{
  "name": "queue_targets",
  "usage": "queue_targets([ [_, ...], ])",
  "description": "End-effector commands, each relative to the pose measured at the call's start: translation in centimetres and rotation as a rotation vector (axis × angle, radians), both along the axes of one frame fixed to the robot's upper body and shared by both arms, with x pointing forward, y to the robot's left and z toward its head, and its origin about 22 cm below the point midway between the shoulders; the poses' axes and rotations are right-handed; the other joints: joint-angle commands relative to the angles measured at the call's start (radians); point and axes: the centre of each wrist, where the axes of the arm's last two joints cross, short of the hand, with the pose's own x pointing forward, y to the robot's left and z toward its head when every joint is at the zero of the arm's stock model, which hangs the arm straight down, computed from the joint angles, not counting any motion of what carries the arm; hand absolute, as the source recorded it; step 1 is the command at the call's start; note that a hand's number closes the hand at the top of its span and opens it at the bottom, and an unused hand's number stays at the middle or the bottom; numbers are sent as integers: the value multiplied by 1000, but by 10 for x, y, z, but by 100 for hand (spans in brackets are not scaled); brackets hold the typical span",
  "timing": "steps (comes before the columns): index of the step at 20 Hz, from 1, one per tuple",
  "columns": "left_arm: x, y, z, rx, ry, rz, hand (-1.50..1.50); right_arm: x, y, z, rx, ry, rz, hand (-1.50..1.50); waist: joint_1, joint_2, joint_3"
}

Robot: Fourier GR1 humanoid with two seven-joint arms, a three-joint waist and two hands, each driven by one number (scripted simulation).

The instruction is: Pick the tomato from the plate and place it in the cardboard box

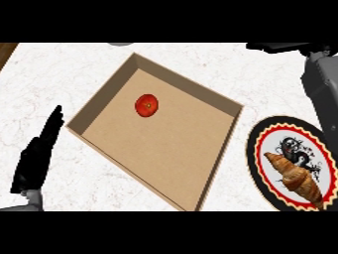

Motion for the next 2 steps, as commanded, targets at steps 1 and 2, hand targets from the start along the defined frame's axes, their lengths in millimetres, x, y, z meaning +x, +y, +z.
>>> queue_targets([
  [1,1,-8,-2,-15,-10,-34,0,-6,-62,5,1,-25,19,-150,8,2,0],
  [2,27,-2,12,9,-6,-4,0,-8,-75,11,-2,-17,36,-150,5,7,0],
])
